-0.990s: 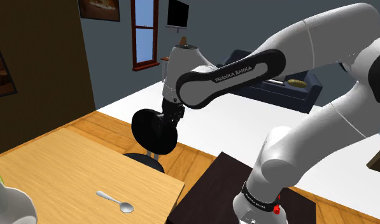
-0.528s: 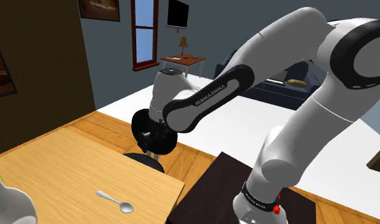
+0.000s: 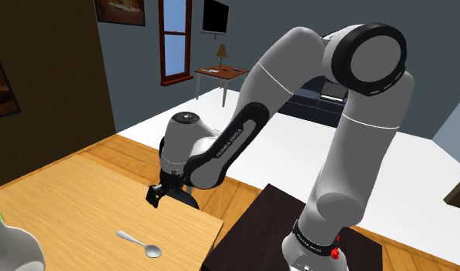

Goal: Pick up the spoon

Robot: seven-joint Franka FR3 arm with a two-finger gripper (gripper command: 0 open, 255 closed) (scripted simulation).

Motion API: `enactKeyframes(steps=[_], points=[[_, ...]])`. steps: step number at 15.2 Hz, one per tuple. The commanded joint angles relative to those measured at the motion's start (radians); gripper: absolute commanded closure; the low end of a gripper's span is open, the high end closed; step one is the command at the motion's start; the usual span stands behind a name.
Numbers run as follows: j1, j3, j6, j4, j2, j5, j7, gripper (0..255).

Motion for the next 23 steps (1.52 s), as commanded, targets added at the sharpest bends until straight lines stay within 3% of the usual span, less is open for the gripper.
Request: enactKeyframes(steps=[1, 6, 11, 21, 22, 23], points=[[0.023, -0.016, 0.045, 0.047, 0.092, -0.098, 0.088, 0], [0.156, -0.127, 0.133, 0.174, 0.294, -0.266, 0.251, 0], [0.281, -0.214, 0.197, 0.326, 0.483, -0.327, 0.333, 0], [0.354, -0.290, 0.273, 0.397, 0.617, -0.354, 0.373, 0], [0.351, -0.288, 0.272, 0.395, 0.614, -0.354, 0.371, 255], [0.352, -0.289, 0.273, 0.394, 0.614, -0.354, 0.371, 255]])
